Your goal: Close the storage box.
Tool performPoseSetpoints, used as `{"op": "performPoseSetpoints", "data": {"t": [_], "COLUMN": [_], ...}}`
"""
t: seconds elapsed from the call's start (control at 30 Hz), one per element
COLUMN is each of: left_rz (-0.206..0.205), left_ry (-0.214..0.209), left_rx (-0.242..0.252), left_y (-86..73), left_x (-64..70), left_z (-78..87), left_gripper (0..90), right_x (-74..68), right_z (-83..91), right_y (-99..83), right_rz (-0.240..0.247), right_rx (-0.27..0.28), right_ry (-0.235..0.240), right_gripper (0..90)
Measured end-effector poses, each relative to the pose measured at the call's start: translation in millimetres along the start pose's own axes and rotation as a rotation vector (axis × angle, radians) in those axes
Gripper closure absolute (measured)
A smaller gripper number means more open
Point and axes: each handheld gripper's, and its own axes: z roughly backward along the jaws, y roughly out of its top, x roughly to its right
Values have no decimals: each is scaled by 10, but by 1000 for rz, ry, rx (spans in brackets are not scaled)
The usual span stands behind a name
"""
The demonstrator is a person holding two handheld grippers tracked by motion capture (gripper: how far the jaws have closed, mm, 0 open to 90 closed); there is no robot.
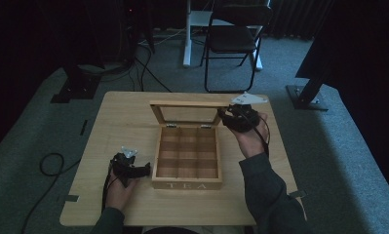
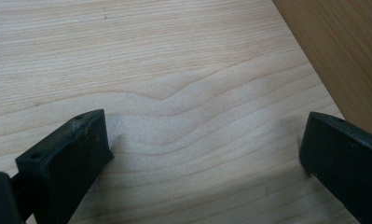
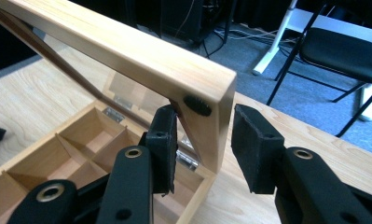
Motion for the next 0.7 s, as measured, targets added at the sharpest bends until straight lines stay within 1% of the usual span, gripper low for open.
{"op": "performPoseSetpoints", "data": {"t": [0.07,0.17,0.37,0.47,0.57,0.63,0.7], "left_rz": [0,0,0,-2,-2,-2,-2], "left_ry": [0,0,-1,0,0,0,0], "left_rx": [0,-1,-1,-1,-1,-1,-1], "left_y": [0,0,0,0,0,0,1], "left_x": [0,0,0,-1,-1,-1,-1], "left_z": [0,0,1,1,1,1,1], "left_gripper": [16,16,16,16,16,16,16], "right_x": [-42,-57,-94,-125,-154,-171,-178], "right_z": [37,58,101,125,174,197,213], "right_y": [-22,-34,-85,-117,-143,-158,-186], "right_rz": [19,21,15,13,5,4,-3], "right_rx": [-8,-11,-9,-1,12,11,11], "right_ry": [-12,-9,-7,-11,-3,-7,2], "right_gripper": [603,599,591,591,591,591,590]}}
